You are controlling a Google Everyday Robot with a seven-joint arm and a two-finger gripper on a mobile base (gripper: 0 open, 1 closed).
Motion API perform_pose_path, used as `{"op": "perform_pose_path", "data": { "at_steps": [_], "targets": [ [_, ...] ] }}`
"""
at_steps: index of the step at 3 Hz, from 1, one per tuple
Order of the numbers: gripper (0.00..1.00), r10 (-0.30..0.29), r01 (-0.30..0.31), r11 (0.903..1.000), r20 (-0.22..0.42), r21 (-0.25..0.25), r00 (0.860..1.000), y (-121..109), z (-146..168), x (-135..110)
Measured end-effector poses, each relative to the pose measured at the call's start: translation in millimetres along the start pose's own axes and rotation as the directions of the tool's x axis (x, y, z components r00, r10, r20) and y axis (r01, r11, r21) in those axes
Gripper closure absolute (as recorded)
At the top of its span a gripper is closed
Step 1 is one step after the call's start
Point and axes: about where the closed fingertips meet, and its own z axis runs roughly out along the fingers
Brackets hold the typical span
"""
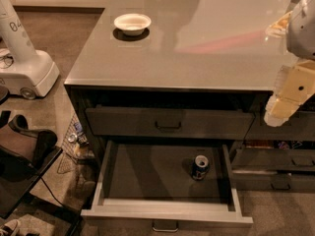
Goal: Pick pepsi can from middle drawer and place on counter
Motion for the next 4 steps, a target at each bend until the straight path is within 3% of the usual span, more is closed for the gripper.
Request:
{"op": "perform_pose_path", "data": {
  "at_steps": [1, 2, 3, 4],
  "targets": [
    [0.00, 0.000, 0.000, 1.0000, 0.000, 0.000, 1.000, 0.0, 0.0, 0.0],
    [0.00, 0.030, -0.029, 0.9995, 0.075, -0.015, 0.997, 3.1, 15.5, 9.3],
    [0.00, 0.123, -0.114, 0.9923, 0.277, -0.049, 0.953, 17.8, 88.4, 62.8],
    [0.00, 0.186, -0.186, 0.9814, 0.466, -0.048, 0.865, 21.5, 142.1, 87.4]
  ]
}}
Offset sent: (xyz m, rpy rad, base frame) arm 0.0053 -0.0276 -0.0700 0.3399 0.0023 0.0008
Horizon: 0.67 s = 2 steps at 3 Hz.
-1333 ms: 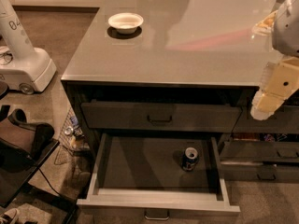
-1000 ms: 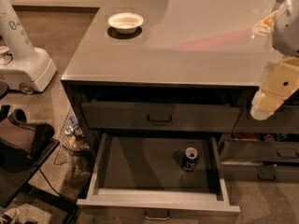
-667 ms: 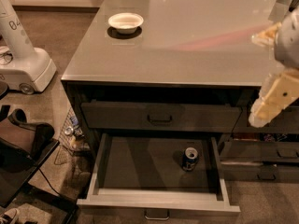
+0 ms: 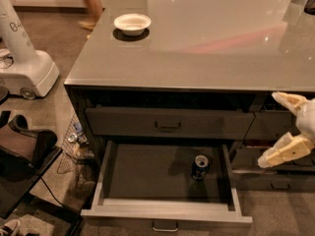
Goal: Pick pepsi can from middle drawer and place on counter
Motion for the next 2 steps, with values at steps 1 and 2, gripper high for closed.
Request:
{"op": "perform_pose_path", "data": {
  "at_steps": [1, 2],
  "targets": [
    [0.00, 0.046, -0.046, 0.9989, 0.233, -0.004, 0.971, 4.7, 35.9, 22.3],
    [0.00, 0.031, -0.027, 0.9995, 0.295, -0.016, 0.955, 7.6, 51.6, 29.5]
  ]
}}
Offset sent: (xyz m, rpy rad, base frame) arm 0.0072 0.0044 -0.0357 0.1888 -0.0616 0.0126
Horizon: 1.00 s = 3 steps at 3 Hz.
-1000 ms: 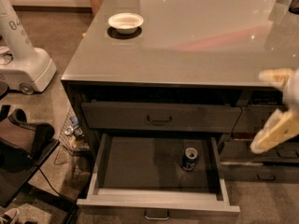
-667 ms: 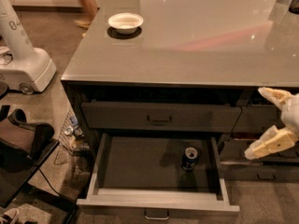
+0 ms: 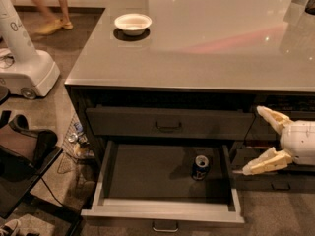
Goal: Pick pepsi can from middle drawer and place on counter
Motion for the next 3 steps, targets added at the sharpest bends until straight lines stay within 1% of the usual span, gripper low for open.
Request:
{"op": "perform_pose_path", "data": {
  "at_steps": [1, 2, 3],
  "targets": [
    [0.00, -0.007, 0.007, 1.0000, -0.009, 0.002, 1.000, -0.2, -1.6, -3.0],
    [0.00, 0.015, -0.015, 0.9995, 0.015, -0.026, 1.000, 1.4, 16.1, 6.7],
    [0.00, 0.049, -0.044, 0.9959, 0.057, -0.079, 0.997, 3.3, 55.8, 42.8]
  ]
}}
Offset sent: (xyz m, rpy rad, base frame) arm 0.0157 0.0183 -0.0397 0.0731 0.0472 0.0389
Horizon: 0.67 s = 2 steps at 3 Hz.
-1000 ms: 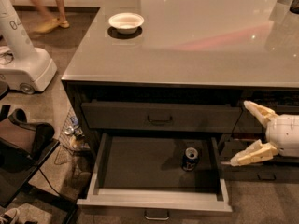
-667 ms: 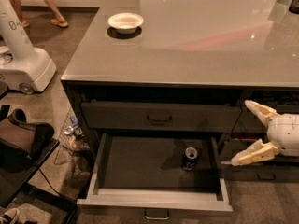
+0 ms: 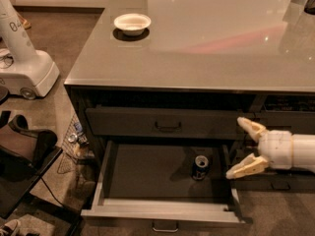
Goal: Pick pepsi can from middle drawer and place on counter
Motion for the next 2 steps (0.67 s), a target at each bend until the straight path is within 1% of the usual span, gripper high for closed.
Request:
{"op": "perform_pose_path", "data": {
  "at_steps": [1, 2],
  "targets": [
    [0.00, 0.000, 0.004, 0.9977, 0.051, -0.067, 0.999, 0.8, 34.7, 46.1],
    [0.00, -0.022, 0.033, 0.9933, 0.098, -0.111, 0.995, 0.7, 57.9, 85.9]
  ]
}}
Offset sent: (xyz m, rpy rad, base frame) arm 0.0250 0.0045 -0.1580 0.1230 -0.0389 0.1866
